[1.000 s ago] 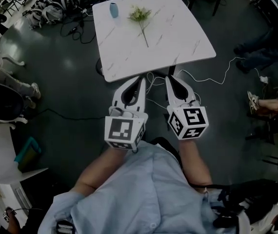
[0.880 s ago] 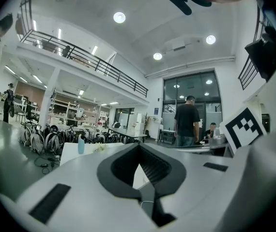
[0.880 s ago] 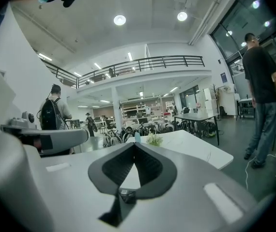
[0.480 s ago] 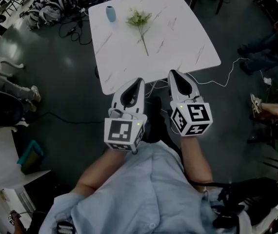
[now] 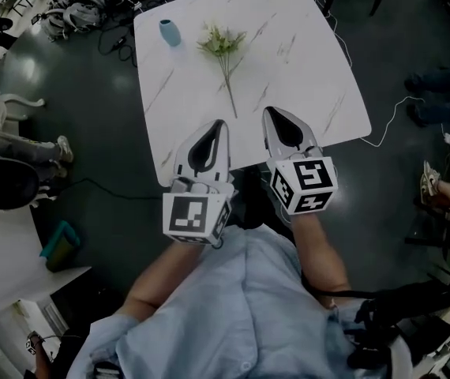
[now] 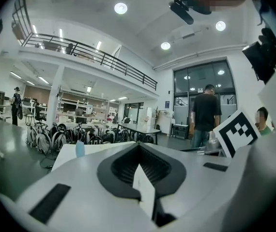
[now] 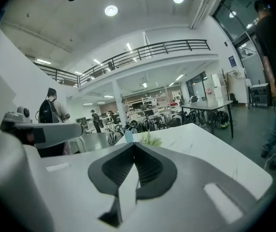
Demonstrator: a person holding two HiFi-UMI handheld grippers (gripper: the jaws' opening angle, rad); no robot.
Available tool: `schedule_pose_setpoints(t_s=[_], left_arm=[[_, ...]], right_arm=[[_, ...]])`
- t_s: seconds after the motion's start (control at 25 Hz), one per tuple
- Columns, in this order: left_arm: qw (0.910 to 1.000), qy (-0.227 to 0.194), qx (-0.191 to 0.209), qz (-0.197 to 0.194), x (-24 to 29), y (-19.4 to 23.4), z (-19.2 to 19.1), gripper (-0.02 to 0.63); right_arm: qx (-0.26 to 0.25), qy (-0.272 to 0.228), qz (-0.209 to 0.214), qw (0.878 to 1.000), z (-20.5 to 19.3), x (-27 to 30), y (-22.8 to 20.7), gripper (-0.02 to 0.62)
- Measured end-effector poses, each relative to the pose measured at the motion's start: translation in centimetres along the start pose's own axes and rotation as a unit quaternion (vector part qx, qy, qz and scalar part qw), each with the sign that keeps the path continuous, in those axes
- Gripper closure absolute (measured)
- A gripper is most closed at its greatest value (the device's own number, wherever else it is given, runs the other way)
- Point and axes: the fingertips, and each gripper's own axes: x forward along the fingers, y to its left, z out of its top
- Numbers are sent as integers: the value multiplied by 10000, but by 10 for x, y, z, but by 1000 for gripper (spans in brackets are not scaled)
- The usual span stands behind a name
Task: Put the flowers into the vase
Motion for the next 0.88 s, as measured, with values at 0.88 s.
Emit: schedule_pose_setpoints(t_s=[0.88], left_arm=[[9972,420,81,622,110,62,20,601]], right_arm=[[213,956,988,9903,-11,155,-38,535]])
